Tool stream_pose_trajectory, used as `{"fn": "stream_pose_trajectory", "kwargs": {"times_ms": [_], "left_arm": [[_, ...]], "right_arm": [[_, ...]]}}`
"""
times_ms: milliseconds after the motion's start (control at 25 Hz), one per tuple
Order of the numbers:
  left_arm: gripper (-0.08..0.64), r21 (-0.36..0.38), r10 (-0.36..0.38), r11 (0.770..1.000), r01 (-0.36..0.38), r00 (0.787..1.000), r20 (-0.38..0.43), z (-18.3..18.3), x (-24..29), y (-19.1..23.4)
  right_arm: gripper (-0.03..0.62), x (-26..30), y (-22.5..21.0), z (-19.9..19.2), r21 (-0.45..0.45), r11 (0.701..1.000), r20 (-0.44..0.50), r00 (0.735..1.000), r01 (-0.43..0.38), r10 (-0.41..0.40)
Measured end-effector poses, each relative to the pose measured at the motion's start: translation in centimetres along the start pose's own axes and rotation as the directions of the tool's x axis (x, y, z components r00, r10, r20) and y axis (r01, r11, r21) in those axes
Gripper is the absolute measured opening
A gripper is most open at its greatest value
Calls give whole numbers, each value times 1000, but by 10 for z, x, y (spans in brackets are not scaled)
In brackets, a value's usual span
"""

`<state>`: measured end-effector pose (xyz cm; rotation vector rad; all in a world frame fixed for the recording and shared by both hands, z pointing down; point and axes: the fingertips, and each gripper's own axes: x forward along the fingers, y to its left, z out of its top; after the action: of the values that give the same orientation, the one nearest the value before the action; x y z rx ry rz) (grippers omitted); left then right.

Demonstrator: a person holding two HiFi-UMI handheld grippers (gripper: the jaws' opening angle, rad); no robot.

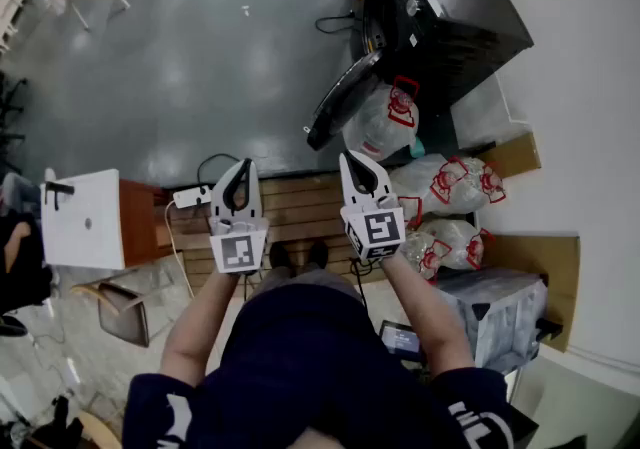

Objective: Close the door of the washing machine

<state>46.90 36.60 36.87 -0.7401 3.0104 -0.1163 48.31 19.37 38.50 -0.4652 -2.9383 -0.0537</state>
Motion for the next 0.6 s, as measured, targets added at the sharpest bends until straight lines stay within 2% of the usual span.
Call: {"fn": "stream_pose_trajectory", "kwargs": {"times_ms": [600], "left_arm": [[25, 37, -36, 999, 36, 999, 3, -9, 11, -13]], "right_arm": [[17, 2, -6, -10, 12, 1000, -11, 1000, 1, -1]]}}
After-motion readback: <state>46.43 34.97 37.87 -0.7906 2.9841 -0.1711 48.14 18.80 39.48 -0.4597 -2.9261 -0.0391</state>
